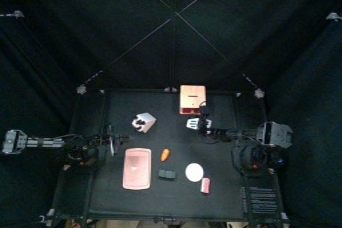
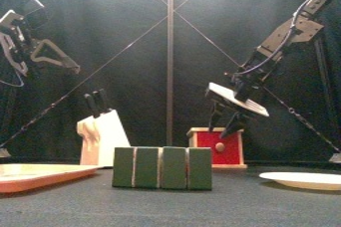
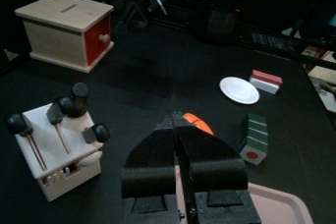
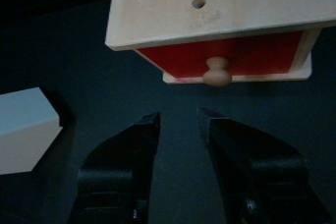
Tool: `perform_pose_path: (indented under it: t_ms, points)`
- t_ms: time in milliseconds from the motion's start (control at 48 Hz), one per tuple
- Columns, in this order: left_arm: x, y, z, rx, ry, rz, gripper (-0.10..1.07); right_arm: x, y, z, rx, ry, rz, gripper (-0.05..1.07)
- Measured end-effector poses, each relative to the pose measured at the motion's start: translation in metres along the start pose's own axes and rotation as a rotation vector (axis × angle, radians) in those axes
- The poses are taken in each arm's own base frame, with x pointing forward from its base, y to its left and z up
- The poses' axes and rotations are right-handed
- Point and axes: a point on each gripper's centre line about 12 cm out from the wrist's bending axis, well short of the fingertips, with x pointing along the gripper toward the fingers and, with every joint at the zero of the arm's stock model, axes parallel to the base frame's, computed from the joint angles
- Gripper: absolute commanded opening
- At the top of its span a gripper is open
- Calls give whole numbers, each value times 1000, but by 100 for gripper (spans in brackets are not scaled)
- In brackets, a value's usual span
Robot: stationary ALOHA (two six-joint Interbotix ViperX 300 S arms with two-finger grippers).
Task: Fix drawer to closer to center
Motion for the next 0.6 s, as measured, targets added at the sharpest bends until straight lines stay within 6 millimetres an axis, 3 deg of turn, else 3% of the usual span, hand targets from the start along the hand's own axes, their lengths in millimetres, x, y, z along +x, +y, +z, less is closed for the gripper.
perform_pose_path:
  t_ms: [271,604]
  points:
    - [2,-2,10,6,-29,-5,26,-18,5,5,-26,-18,61,75]
    - [6,-4,46,-9,-175,11,27,-50,0,27,-77,-90,160,74]
